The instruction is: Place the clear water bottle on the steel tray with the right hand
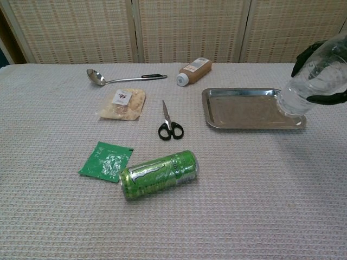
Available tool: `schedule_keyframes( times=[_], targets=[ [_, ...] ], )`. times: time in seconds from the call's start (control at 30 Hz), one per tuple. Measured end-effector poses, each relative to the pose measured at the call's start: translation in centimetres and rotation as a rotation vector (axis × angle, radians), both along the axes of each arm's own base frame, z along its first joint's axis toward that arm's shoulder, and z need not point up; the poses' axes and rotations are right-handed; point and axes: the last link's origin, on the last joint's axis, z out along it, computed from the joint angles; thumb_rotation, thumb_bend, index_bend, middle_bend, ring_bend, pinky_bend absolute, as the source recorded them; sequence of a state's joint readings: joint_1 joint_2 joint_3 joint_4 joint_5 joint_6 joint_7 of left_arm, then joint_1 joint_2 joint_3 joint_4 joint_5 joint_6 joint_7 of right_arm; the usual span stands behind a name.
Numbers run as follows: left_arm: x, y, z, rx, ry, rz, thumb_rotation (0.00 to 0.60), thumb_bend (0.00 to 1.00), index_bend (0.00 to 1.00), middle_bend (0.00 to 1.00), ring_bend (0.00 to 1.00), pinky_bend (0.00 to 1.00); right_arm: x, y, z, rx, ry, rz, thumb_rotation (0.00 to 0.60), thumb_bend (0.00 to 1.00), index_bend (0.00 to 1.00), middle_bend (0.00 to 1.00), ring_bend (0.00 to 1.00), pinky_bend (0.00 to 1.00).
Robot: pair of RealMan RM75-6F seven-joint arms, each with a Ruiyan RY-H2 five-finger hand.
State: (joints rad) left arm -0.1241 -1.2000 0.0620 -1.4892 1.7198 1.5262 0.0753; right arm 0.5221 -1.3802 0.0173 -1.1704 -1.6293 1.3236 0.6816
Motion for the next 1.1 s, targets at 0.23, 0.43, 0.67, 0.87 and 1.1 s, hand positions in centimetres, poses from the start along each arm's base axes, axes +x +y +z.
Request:
schedule_keyframes(
  times=[0.23,0.43,0.67,0.87,1.1],
  targets=[
    [0.0,0.0,-0.1,-0.005,0.001,0.005,0.600,0.59,0.32,0.26,0.18,0.39,-0.7,-0.3,0.0,-0.008,0.007,-0.045,0.600,0.00,0.86,0.45,0.14,0.40],
    [0.0,0.0,-0.2,-0.007,0.005,0.005,0.600,0.59,0.32,0.26,0.18,0.39,-0.2,-1.1,0.0,-0.090,0.107,-0.101,0.600,0.00,0.86,0.45,0.16,0.42],
    [0.0,0.0,-0.3,-0.011,0.006,0.003,0.600,0.58,0.32,0.26,0.18,0.39,5.3,1.3,1.2,-0.008,-0.035,0.014,0.600,0.00,0.86,0.45,0.16,0.42],
    [0.0,0.0,-0.2,-0.011,0.007,0.002,0.600,0.58,0.32,0.26,0.18,0.39,6.2,2.0,2.1,0.012,-0.050,0.022,0.600,0.00,0.86,0.45,0.16,0.42],
    [-0.1,0.1,-0.3,-0.011,0.009,0.008,0.600,0.58,0.32,0.26,0.18,0.39,0.7,-1.4,0.2,0.007,0.090,-0.150,0.600,0.03,0.86,0.45,0.16,0.43]
  ],
)
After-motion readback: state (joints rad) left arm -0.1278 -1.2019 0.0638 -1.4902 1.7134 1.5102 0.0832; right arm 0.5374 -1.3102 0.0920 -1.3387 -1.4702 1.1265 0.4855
